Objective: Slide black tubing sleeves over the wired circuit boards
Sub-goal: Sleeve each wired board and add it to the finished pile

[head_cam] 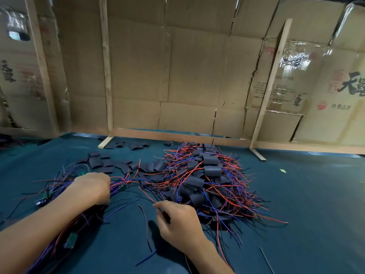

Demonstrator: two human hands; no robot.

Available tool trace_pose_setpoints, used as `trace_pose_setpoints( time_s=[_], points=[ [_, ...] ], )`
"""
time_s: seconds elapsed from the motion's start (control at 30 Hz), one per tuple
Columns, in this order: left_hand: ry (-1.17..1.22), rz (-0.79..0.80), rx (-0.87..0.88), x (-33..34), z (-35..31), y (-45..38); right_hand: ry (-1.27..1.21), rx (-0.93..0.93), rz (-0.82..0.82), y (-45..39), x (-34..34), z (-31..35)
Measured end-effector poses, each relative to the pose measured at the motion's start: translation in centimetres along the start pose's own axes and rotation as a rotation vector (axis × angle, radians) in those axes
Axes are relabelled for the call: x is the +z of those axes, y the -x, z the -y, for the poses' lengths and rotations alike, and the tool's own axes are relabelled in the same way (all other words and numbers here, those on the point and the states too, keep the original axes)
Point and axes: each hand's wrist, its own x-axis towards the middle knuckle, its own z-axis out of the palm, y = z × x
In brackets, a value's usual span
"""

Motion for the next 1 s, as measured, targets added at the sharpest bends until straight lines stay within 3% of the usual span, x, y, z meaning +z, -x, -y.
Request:
trace_pose_setpoints(
  time_s=[0.27,0.47,0.7,0.8,1.0],
  points=[
    [0.003,-0.012,0.048,-0.7,0.7,0.6,-0.033,0.072,0.036,0.2,-0.3,0.3],
    [-0.109,0.121,0.05,-1.1,1.9,1.1,-0.041,0.108,0.075,0.1,-0.4,0.4],
    [0.073,0.017,-0.006,0.2,0.9,2.5,-0.016,0.078,0.088,0.1,-0.4,0.4],
    [0.15,0.012,0.067,0.2,0.3,2.3,-0.014,0.076,0.081,0.1,-0.3,0.4],
    [0.138,-0.075,0.08,0.4,-0.1,2.8,-0.004,0.092,0.102,0.1,-0.3,0.3]
  ],
)
